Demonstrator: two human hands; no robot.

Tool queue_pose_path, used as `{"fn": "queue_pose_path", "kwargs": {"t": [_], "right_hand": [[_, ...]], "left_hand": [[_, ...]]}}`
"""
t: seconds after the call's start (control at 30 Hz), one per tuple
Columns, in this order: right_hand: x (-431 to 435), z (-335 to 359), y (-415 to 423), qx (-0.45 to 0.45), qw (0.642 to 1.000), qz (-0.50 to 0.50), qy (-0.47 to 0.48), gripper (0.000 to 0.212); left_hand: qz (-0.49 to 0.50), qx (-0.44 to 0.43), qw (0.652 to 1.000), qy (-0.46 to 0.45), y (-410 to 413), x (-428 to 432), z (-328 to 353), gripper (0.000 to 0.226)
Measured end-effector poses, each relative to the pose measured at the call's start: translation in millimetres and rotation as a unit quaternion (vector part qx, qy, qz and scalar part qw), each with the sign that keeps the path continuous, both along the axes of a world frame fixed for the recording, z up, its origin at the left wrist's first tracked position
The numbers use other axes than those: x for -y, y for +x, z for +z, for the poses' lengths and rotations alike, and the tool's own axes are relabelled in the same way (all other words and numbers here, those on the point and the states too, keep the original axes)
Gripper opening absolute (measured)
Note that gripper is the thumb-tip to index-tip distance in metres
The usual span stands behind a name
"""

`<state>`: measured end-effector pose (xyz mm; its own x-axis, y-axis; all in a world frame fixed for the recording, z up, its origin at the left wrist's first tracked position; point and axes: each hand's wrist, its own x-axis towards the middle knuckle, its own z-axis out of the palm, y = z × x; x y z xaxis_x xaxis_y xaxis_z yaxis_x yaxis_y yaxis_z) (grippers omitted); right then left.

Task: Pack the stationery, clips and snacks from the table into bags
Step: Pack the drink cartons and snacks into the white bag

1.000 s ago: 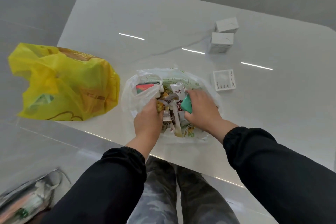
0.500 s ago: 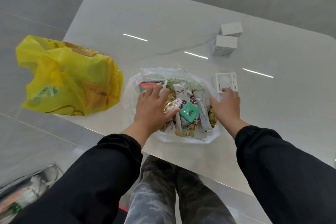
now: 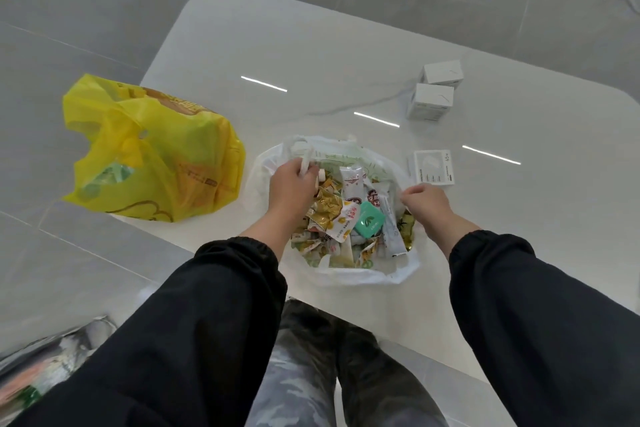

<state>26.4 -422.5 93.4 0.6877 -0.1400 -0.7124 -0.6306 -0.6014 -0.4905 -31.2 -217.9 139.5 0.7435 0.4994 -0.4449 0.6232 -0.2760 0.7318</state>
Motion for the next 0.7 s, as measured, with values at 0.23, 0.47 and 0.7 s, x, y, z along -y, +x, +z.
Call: {"fn": "queue_pose_path", "kwargs": {"t": [0.23,0.47,0.7], "right_hand": [[12,-7,-20,-0.111,0.993,0.032,0.004,0.028],[-4,15,-22,0.115,0.990,0.082,-0.017,0.027],[-29,70,2,0.090,0.935,-0.160,0.304,0.025]], "left_hand": [[0.004,0.076,0.995,-0.069,-15,0,21,0.011],[-0.030,0.121,0.992,-0.030,-25,-15,22,0.031],[0.013,0.193,0.973,-0.128,-19,-33,46,0.026]]}}
